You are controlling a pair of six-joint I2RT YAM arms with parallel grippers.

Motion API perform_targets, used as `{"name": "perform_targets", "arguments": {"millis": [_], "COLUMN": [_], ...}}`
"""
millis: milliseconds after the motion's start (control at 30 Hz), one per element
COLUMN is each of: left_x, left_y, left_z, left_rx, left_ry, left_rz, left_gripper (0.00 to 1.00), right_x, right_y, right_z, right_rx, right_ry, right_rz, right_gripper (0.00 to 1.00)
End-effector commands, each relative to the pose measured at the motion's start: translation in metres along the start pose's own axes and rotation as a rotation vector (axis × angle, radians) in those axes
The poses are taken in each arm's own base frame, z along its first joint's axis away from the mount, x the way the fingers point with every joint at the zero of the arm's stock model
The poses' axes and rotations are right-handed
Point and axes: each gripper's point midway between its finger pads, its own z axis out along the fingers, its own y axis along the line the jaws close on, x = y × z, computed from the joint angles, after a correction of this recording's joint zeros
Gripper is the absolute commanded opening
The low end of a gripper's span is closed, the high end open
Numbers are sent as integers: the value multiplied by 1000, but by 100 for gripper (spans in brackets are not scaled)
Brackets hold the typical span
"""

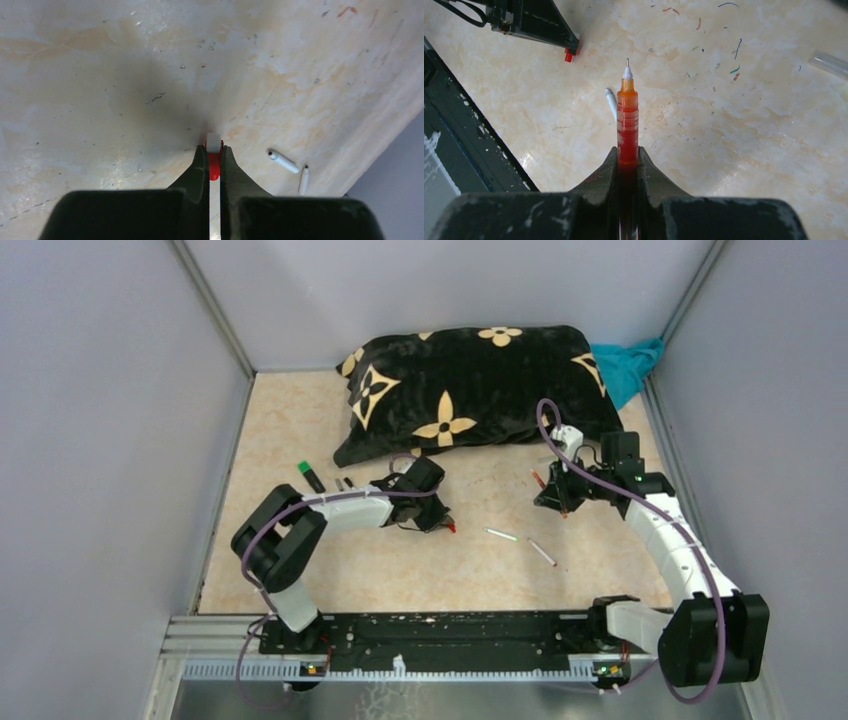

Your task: Insert the pens into the pen caps

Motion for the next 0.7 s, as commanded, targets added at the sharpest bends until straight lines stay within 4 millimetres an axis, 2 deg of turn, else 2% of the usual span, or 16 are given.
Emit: {"name": "perform_targets", "arguments": {"millis": [0,267,667], "left_x": [4,10,5], "left_y": [14,11,9], "left_z": [6,17,15], "left_rx": [-111,-143,-155], "left_ry": [33,86,71], "left_rz": [-52,-54,-56], "left_gripper": [0,2,6], "right_x": [-8,-4,-1], "right_y": [-3,-8,-14], "right_z": [-4,-5,-4], "right_rx": [17,36,54], "right_ry": [-43,-47,-46], "right_rz": [-14,2,11], "right_gripper": [0,0,0]}}
